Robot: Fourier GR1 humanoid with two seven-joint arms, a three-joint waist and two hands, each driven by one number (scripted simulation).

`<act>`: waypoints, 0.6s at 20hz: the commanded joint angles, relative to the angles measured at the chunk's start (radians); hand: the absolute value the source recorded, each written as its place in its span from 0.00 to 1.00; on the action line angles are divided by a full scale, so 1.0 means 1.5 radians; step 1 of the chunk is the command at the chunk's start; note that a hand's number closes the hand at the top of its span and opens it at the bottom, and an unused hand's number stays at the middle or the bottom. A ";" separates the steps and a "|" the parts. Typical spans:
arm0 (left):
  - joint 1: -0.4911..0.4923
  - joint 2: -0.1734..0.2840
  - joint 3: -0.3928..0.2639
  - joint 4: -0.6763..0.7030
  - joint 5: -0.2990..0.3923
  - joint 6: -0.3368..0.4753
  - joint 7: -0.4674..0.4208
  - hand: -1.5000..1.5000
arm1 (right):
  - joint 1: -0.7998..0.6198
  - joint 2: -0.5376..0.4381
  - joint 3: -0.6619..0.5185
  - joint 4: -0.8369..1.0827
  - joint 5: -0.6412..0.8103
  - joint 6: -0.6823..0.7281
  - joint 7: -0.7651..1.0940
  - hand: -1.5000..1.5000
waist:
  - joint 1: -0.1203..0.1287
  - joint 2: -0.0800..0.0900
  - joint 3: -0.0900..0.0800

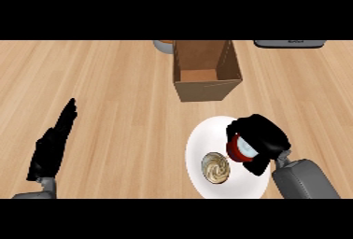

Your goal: Pick the can from the plate and place it in the cardboard box

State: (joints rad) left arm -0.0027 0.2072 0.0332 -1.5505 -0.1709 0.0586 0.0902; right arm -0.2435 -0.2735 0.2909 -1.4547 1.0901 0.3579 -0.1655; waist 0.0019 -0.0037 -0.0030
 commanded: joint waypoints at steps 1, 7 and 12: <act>0.010 -0.014 0.001 0.017 -0.015 0.011 -0.016 0.50 | -0.011 0.012 -0.014 -0.046 0.010 -0.002 0.010 1.00 | -0.001 0.002 0.002; -0.032 -0.003 -0.026 -0.012 -0.007 -0.022 -0.007 0.50 | -0.225 -0.168 -0.141 0.222 -0.048 -0.034 -0.239 1.00 | 0.081 0.039 0.008; -0.038 -0.009 -0.031 -0.005 -0.006 -0.025 -0.015 0.50 | -0.289 -0.221 -0.192 0.344 -0.067 -0.115 -0.368 1.00 | 0.088 0.041 0.008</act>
State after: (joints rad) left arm -0.0532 0.1944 -0.0065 -1.5545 -0.1822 0.0309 0.0724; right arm -0.6047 -0.5403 0.0594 -1.0622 1.0048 0.2580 -0.5932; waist 0.1101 0.0492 0.0071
